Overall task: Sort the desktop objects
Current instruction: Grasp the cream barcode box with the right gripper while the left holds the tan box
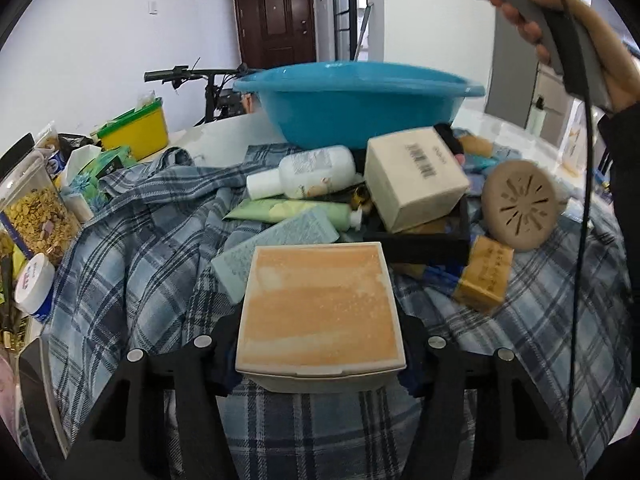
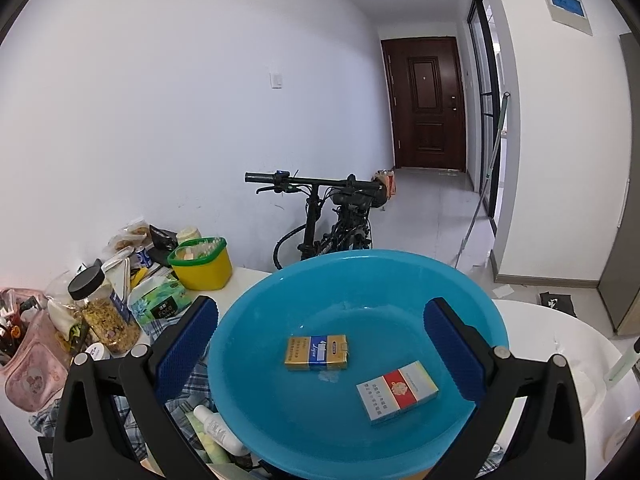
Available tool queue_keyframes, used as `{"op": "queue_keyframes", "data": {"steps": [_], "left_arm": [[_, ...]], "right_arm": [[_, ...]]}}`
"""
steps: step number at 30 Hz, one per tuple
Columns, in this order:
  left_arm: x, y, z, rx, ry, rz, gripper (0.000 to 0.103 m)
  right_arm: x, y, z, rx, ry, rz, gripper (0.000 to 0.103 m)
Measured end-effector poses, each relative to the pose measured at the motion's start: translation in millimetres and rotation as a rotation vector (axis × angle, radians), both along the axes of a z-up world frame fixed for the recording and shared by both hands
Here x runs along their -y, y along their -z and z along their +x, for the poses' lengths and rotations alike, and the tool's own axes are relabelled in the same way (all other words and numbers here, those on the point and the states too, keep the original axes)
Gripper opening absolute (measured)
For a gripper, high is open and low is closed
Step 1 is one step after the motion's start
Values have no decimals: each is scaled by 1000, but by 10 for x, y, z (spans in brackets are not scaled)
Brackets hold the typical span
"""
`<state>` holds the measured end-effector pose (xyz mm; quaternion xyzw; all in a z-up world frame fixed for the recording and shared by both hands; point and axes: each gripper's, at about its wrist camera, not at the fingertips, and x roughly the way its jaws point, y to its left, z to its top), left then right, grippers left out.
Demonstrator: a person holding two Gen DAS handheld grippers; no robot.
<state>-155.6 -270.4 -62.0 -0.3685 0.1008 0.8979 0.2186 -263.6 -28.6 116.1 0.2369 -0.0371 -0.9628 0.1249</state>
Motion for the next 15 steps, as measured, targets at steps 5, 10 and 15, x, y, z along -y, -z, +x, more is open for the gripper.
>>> {"op": "queue_keyframes", "data": {"steps": [5, 10, 15], "left_arm": [[-39, -48, 90, -60, -1, -20, 61], [0, -116, 182, -122, -20, -11, 61], [121, -194, 229, -154, -38, 47, 61]], "right_arm": [[76, -31, 33, 3, -8, 43, 103], [213, 109, 315, 45, 3, 126, 103], [326, 465, 809, 99, 30, 110, 103]]}}
